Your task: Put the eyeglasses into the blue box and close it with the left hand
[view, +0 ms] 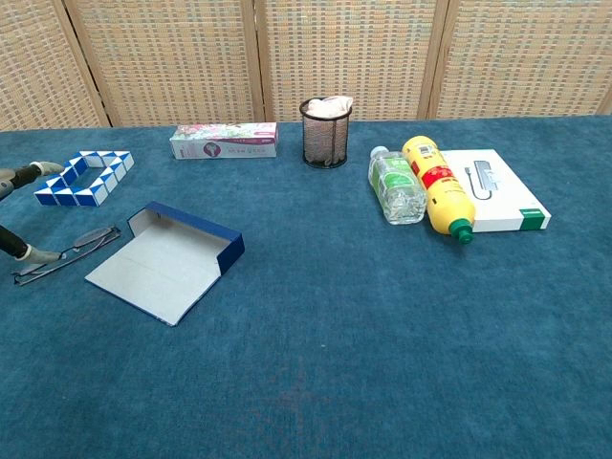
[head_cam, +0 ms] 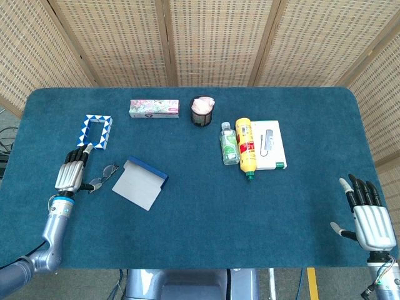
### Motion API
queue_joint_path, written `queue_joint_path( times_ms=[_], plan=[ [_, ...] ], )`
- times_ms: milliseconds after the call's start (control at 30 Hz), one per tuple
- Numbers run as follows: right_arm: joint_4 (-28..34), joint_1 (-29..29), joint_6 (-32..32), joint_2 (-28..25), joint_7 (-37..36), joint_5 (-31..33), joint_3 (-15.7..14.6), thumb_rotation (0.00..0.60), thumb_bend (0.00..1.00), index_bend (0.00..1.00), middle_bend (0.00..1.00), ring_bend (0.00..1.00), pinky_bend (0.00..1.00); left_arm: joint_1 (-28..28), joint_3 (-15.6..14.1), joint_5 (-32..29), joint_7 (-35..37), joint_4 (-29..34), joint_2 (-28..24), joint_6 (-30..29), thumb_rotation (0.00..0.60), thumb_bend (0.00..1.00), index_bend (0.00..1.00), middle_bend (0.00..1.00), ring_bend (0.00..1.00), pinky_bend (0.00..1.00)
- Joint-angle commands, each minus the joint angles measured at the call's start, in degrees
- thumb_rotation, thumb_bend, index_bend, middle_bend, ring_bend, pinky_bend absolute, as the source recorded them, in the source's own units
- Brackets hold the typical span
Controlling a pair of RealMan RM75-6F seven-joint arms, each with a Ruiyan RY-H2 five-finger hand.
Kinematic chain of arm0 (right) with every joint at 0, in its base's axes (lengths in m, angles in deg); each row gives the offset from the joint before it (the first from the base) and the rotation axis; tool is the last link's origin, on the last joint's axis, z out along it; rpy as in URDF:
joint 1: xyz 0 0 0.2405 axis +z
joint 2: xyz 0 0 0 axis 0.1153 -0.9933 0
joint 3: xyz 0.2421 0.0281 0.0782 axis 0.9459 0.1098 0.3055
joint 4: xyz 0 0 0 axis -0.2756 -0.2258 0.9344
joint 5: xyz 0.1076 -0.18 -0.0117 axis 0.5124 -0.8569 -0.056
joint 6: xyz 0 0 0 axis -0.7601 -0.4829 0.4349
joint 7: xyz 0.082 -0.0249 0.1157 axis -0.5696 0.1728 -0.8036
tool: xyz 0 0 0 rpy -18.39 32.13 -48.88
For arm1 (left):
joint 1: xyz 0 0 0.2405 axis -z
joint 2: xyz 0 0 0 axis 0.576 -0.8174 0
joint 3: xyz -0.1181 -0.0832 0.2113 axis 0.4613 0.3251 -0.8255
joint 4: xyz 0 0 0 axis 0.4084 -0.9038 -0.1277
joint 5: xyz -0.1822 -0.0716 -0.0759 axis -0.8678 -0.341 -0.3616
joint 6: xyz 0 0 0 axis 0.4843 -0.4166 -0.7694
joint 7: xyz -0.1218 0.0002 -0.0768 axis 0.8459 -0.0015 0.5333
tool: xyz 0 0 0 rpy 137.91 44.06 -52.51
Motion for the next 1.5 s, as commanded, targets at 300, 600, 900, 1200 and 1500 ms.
queue_joint_path(
  times_ms=[300,600,900,1200,1500],
  plan=[
    [0.1,0.1,0.2,0.0,0.0,0.2,0.0,0.600,0.05,0.00,0.00,0.00,0.00,3.3,1.5,-1.1,2.0,-12.5,3.6,4.2,0.600,0.05,0.00,0.00,0.00,0.00],
    [0.2,0.0,0.1,-0.1,-0.1,0.1,0.0,0.600,0.05,0.00,0.00,0.00,0.00,2.5,-0.2,2.1,3.9,-7.8,0.2,3.2,0.600,0.06,0.08,0.00,0.00,0.00],
    [0.2,0.1,0.2,-0.1,-0.4,0.2,0.0,0.600,0.05,0.00,0.00,0.00,0.00,2.2,-2.0,2.7,-4.1,4.0,-6.4,2.5,0.600,0.06,0.15,0.00,0.00,0.00],
    [0.2,0.1,0.3,-0.2,-0.9,0.2,0.0,0.600,0.05,0.00,0.00,0.00,0.00,4.5,-0.7,-3.3,-12.9,2.7,-4.1,4.0,0.600,0.10,0.30,0.00,0.00,0.00],
    [0.4,0.2,0.6,-0.3,-1.0,0.5,0.0,0.600,0.05,0.00,0.00,0.00,0.00,6.0,-0.6,-3.1,-9.2,-2.9,-0.4,6.2,0.600,0.15,0.39,0.00,0.00,0.00]
  ],
)
